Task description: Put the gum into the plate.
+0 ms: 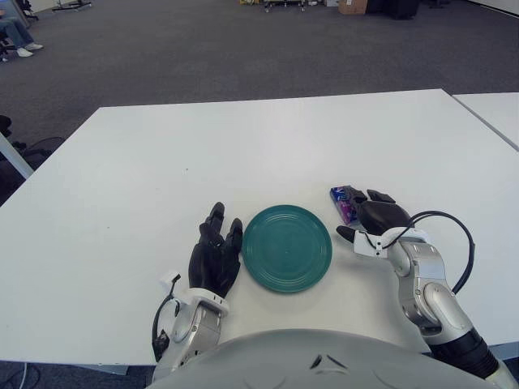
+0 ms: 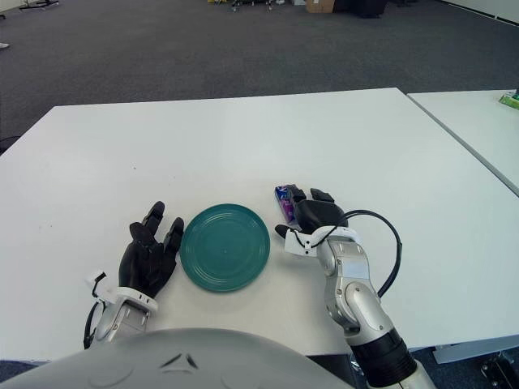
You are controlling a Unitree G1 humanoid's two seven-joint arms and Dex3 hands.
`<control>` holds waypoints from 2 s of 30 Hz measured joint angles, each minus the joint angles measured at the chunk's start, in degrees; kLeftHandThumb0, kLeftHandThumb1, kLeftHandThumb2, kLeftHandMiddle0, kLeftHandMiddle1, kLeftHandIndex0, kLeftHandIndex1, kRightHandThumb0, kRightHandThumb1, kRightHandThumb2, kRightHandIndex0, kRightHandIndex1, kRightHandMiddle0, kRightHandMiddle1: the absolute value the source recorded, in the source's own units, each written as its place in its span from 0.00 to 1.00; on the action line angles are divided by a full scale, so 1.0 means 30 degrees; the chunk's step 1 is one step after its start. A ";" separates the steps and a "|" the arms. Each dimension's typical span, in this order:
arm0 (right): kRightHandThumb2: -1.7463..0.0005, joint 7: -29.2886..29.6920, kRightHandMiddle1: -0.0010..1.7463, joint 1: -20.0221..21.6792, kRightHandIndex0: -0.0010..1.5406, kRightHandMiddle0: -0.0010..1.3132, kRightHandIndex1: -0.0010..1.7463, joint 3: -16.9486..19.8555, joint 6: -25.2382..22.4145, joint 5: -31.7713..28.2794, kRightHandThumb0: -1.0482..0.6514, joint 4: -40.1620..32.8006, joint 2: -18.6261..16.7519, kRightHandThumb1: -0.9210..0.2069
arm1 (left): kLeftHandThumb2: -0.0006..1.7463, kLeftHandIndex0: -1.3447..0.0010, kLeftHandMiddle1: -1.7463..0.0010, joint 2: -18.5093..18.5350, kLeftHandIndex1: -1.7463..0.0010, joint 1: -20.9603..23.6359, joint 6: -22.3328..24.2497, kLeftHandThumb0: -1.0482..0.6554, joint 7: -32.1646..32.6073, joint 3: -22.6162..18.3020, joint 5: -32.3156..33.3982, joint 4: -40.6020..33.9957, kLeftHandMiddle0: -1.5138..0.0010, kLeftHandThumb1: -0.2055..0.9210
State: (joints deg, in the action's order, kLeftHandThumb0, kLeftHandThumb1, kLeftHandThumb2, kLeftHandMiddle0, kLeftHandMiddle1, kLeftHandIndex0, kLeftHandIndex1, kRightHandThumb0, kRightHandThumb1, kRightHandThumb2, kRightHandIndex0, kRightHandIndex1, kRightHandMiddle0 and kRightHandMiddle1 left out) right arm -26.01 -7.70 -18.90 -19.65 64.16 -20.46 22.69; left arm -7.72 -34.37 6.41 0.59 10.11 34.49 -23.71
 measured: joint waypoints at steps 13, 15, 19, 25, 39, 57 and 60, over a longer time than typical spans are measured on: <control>0.52 0.0801 0.00 0.0808 0.00 0.00 0.00 -0.0709 0.0073 0.0221 0.00 0.1559 -0.0285 0.00 | 0.51 1.00 1.00 -0.0001 0.94 -0.0009 0.0047 0.02 -0.0029 -0.0003 0.0069 0.0000 0.98 1.00; 0.52 0.0944 0.00 0.0873 0.00 0.01 0.00 -0.0785 0.0069 0.0236 0.00 0.1700 -0.0291 0.00 | 0.51 1.00 1.00 0.0000 0.94 -0.0011 0.0047 0.02 -0.0067 -0.0003 0.0071 0.0000 0.98 1.00; 0.53 0.1108 0.00 0.0919 0.00 0.01 0.00 -0.0916 0.0010 0.0260 0.00 0.1950 -0.0298 0.00 | 0.51 1.00 1.00 0.0000 0.94 -0.0065 0.0046 0.02 -0.0178 0.0003 0.0106 0.0000 0.98 1.00; 0.55 0.1577 0.01 0.0919 0.00 0.02 0.00 -0.0975 -0.0105 0.0275 0.00 0.2247 -0.0332 0.00 | 0.51 1.00 1.00 0.0005 0.93 -0.0265 0.0037 0.01 -0.0382 0.0090 0.0107 -0.0001 0.98 1.00; 0.56 0.3843 0.18 0.0419 0.04 0.02 0.01 -0.0867 0.0681 -0.0010 0.01 0.2747 0.0035 0.00 | 0.51 1.00 1.00 0.0043 0.91 -0.0599 -0.0225 0.01 -0.0681 0.0176 0.0140 -0.0002 0.97 1.00; 0.56 0.6048 0.10 0.0623 0.04 0.00 0.00 -0.0770 0.1586 -0.0188 0.01 0.4318 0.0359 0.00 | 0.51 1.00 1.00 0.0046 0.89 -0.0612 -0.0482 0.02 -0.1050 0.0036 0.0315 0.0385 0.96 1.00; 0.57 0.6132 0.04 0.0954 0.03 0.00 0.00 -0.0740 0.1245 -0.0184 0.02 0.4709 0.0168 0.00 | 0.50 1.00 1.00 0.0045 0.88 -0.0632 -0.0606 0.02 -0.1121 0.0060 0.0308 0.0523 0.96 1.00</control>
State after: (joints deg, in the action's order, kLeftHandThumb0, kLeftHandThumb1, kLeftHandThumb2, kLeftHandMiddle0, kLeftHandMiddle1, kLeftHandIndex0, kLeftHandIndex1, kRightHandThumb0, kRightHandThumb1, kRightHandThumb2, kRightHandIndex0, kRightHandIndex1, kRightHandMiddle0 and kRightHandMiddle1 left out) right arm -7.61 -4.84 -21.12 -15.92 63.61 -6.33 23.19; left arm -7.58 -36.27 4.59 -2.77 10.29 35.41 -22.14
